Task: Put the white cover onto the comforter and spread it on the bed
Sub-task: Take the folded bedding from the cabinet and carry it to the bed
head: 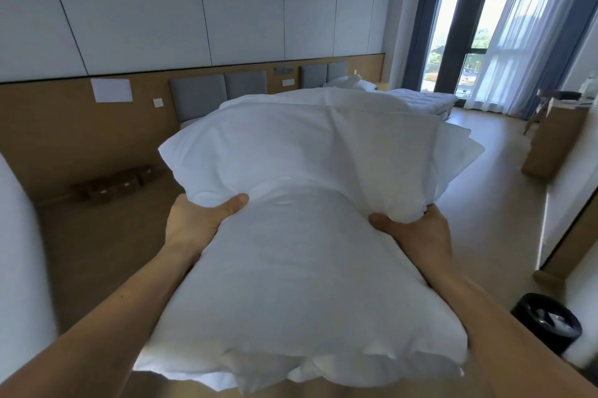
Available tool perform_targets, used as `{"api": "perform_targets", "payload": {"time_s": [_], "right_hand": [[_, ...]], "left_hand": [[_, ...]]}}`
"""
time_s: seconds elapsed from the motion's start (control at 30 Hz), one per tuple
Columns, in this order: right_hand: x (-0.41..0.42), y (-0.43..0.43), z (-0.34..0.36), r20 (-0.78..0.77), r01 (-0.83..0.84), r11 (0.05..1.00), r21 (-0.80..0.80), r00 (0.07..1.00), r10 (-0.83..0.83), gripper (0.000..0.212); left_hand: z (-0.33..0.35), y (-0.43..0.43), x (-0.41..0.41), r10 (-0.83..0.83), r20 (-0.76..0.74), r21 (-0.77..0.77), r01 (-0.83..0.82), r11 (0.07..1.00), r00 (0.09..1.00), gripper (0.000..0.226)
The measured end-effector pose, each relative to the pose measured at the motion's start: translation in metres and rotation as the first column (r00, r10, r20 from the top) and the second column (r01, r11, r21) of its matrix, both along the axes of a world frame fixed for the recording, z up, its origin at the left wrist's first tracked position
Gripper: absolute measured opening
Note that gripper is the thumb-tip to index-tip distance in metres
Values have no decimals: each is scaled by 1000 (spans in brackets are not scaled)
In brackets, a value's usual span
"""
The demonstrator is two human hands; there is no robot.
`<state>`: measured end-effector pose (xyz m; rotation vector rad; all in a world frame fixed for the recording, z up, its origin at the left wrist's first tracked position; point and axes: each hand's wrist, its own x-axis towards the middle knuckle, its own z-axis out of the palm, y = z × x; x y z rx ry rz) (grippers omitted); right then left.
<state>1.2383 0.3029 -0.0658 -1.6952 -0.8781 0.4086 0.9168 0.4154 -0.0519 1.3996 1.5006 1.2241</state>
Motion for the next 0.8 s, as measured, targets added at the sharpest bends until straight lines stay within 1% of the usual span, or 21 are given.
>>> {"api": "perform_targets", "payload": {"time_s": [0.07, 0.27, 0.37, 0.4, 0.47, 0.5, 0.53, 0.6, 0.67, 0.8], "right_hand": [[21, 35, 1, 1, -5, 1000, 4, 1000, 5, 83], [83, 155, -8, -5, 5, 1000, 8, 1000, -4, 71], [113, 215, -4, -2, 21, 1000, 14, 1000, -21, 75], [123, 235, -1, -2, 30, 999, 21, 1000, -30, 73], [148, 273, 2, -8, 37, 999, 26, 999, -37, 68], [161, 291, 3, -6, 39, 999, 26, 999, -39, 70], [175, 309, 4, -4, 40, 999, 29, 999, -40, 74], [204, 346, 4, -5, 56, 998, 36, 998, -56, 83], [236, 383, 2, -5, 55, 998, 44, 999, -55, 80], [308, 465, -5, 29, 45, 997, 57, 998, -47, 78]], "left_hand": [[-3, 37, 19, 7, 7, 3, -7, 1000, 1000, 76], [-11, 165, 82, -10, 9, 6, 10, 1000, 1000, 98], [-8, 232, 116, -30, -3, -1, 30, 1000, 1000, 103], [-6, 253, 128, -37, 3, 0, 37, 999, 999, 102], [-1, 296, 155, -55, -7, 4, 55, 998, 998, 92], [1, 316, 168, -59, -14, 5, 59, 998, 998, 86], [2, 335, 183, -63, -14, 2, 63, 998, 998, 85], [4, 376, 212, -62, -17, 0, 62, 998, 998, 101], [5, 416, 244, -57, -39, 2, 57, 998, 998, 113], [0, 492, 315, -31, -43, 8, 31, 999, 999, 110]]}}
